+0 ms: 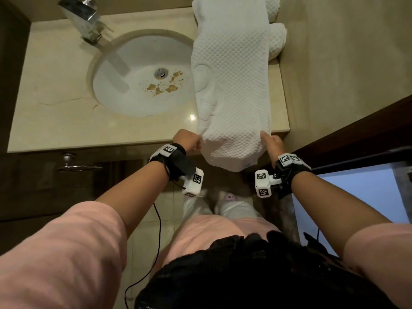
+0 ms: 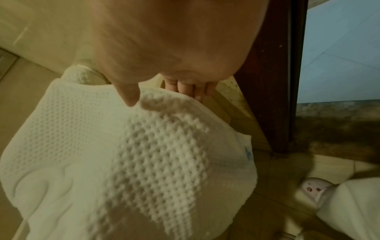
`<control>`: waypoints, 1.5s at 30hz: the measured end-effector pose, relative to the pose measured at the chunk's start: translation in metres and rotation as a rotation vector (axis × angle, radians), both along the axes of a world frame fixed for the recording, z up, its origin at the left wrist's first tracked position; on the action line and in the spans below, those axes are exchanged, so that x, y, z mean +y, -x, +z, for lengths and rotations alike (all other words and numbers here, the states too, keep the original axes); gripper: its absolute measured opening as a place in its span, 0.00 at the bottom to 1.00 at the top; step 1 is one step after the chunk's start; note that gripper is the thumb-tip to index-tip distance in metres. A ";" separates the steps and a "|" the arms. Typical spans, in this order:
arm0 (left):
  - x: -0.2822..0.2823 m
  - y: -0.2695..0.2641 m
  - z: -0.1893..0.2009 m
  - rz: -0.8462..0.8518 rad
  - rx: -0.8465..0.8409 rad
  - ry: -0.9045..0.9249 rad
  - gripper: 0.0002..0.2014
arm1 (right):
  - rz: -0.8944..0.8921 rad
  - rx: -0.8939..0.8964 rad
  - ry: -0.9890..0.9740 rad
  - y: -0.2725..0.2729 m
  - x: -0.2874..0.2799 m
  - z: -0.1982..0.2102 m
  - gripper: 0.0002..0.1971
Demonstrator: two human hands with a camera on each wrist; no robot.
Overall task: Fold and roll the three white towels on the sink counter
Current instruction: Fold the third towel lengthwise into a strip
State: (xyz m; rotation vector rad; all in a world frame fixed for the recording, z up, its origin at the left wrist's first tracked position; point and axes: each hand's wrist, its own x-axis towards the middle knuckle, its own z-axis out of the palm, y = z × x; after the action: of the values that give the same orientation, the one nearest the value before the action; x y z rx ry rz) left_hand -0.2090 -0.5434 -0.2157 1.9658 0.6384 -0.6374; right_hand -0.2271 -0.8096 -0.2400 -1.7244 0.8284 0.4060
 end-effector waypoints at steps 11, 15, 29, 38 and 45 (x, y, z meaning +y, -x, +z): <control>-0.023 0.024 -0.004 0.494 -0.086 0.291 0.12 | 0.405 0.160 0.109 -0.004 -0.056 -0.122 0.32; -0.025 0.032 -0.021 0.637 0.048 0.342 0.18 | 0.463 0.136 0.133 0.009 -0.035 -0.049 0.16; -0.037 0.049 -0.052 0.199 0.273 0.476 0.24 | -0.037 0.035 -0.216 0.045 -0.003 0.069 0.17; -0.042 0.068 -0.033 0.132 0.274 0.712 0.08 | -0.136 -0.001 -0.286 0.038 0.007 0.099 0.19; -0.006 0.090 -0.021 0.244 0.255 0.875 0.14 | -0.041 0.144 -0.091 0.038 0.013 0.101 0.11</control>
State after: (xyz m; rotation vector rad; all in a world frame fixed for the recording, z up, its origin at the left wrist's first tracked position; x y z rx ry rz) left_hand -0.2989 -0.5494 -0.2369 0.9902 0.5990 -0.8392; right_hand -0.2655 -0.7966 -0.1388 -1.6057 0.9335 0.5373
